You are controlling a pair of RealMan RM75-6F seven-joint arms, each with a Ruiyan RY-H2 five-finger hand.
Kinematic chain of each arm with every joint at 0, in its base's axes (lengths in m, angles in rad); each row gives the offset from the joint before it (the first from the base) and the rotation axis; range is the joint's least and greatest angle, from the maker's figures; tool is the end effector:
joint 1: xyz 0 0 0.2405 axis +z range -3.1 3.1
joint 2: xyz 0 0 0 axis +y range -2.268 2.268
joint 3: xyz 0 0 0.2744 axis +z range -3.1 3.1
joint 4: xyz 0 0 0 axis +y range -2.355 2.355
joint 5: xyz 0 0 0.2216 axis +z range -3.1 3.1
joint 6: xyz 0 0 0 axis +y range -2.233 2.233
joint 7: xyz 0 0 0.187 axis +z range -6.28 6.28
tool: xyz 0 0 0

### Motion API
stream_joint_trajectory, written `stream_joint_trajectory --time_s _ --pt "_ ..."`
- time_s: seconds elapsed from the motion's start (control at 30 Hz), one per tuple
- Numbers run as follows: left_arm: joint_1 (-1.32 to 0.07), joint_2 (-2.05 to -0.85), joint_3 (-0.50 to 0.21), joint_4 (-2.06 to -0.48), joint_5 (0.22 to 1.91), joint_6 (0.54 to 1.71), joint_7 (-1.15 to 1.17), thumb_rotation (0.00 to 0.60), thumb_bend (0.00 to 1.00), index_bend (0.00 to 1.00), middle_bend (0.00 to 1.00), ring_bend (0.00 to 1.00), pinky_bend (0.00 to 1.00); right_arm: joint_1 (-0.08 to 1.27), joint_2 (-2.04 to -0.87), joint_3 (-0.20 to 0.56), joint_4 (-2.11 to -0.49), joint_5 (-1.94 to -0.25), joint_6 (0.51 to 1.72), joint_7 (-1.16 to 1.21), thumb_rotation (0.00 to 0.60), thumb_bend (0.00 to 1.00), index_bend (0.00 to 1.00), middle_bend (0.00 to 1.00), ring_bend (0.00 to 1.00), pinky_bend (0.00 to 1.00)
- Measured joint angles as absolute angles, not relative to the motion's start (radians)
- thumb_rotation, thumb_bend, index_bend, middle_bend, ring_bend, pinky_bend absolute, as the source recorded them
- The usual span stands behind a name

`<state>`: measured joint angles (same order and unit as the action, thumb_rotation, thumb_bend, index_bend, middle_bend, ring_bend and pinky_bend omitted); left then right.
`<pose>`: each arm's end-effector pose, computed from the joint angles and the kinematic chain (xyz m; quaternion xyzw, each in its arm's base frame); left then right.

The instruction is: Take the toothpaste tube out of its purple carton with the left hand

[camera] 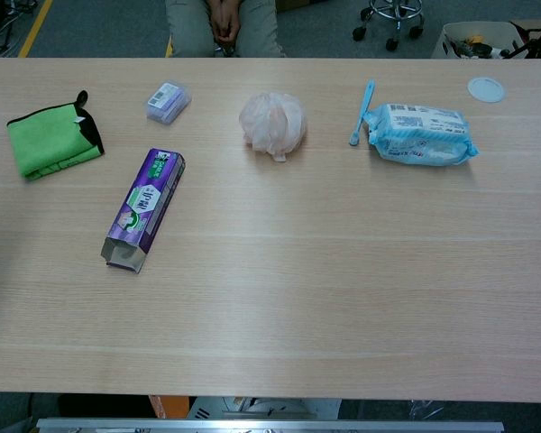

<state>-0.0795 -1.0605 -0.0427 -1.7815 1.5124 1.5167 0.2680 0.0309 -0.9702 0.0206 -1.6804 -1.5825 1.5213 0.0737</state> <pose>-0.2977 0.2203 0.1635 -0.6235 -0.3315 -0.3501 0.6154 -0.3250 -0.2016 0.1942 0.6080 -0.3827 0.3878 0.5775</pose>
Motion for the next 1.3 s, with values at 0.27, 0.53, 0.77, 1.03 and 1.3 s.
stream_joint_trajectory --time_s 0.27,0.53,0.77,1.03,1.3 --pt "-0.084 -1.059 -0.04 -1.78 1.526 1.514 0.261 0.6 0.26 0.09 0.11 0.13 0.27 0.023 -0.968 0.018 -1.683 -1.585 1.535 0.075 0.6 0.27 0.42 0.42 0.43 0.49" --pt "-0.1 -1.047 -0.033 -1.763 1.545 1.485 0.23 0.6 0.26 0.09 0.11 0.14 0.27 0.021 -0.958 0.023 -1.698 -1.593 1.547 0.071 0.6 0.27 0.42 0.42 0.43 0.49" --pt "-0.154 -1.019 -0.024 -1.742 1.567 1.391 0.176 0.6 0.26 0.11 0.15 0.14 0.27 0.024 -0.955 0.025 -1.709 -1.6 1.549 0.065 0.6 0.27 0.42 0.42 0.43 0.49" --pt "-0.263 -1.023 -0.015 -1.633 1.628 1.255 0.068 0.6 0.26 0.12 0.16 0.15 0.27 0.021 -0.947 0.025 -1.717 -1.599 1.553 0.055 0.6 0.27 0.42 0.42 0.43 0.49" --pt "-0.389 -1.109 0.029 -1.463 1.767 1.139 0.007 0.6 0.26 0.11 0.15 0.15 0.26 0.019 -0.943 0.022 -1.731 -1.601 1.551 0.042 0.6 0.27 0.42 0.42 0.43 0.49"
